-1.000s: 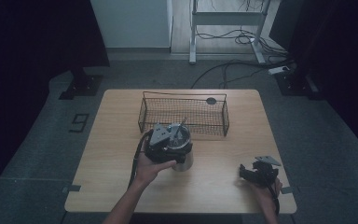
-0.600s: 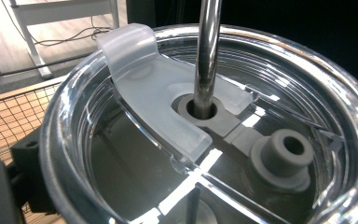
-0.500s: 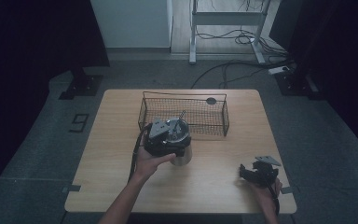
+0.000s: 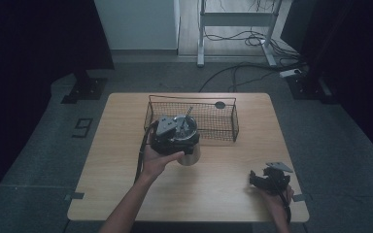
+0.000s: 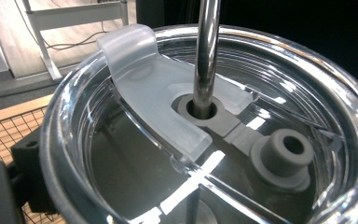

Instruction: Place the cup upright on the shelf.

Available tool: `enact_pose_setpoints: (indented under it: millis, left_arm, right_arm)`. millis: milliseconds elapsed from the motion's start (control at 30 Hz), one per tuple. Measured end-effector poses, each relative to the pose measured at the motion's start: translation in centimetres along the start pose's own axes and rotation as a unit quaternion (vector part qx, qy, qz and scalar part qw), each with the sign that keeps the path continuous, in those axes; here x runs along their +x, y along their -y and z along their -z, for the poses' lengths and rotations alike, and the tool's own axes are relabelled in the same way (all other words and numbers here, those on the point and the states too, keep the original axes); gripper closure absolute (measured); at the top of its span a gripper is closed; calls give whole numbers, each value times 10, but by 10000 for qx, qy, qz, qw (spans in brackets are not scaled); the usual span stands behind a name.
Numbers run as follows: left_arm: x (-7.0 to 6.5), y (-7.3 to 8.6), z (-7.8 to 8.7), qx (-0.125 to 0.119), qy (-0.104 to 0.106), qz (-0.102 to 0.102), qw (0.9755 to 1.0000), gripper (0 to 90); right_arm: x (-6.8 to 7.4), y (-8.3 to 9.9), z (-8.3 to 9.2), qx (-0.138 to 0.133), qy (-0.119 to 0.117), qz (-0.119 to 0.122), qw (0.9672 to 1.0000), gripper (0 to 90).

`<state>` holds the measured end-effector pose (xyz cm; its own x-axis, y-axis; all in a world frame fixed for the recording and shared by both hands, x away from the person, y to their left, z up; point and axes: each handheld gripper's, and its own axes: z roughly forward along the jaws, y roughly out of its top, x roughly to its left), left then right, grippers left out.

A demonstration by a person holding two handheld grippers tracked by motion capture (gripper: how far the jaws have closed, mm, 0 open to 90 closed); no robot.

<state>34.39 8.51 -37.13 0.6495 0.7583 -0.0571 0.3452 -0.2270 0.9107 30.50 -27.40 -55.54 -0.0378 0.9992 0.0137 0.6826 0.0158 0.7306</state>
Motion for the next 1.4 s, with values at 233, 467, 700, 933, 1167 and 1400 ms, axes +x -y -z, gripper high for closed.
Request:
enact_pose_setpoints:
  millis: [233,467,700,933,1167,1400]
  left_arm:
    - [2,-7,-5,18,-43,-6,10000,41]
    - [7,-9,-14,40,-10,117,9999,41]
    - [12,-12,-23,69,-105,115,9999,41]
    - [14,-17,-26,56,-146,119,9998,41]
    - [18,-23,-30,61,-212,109,9997,41]
    - [22,-26,-38,66,-292,179,9994,41]
  right_arm:
    - [0,0,0,3,1,7,10000,92]
    - [0,0,0,-2,7,0,10000,92]
    - [-1,0,-1,-5,12,6,10000,92]
    - [-1,0,-1,-13,11,2,10000,92]
    - [-1,0,-1,-12,13,3,10000,92]
    - [-1,-1,-1,-24,31,-9,10000,92]
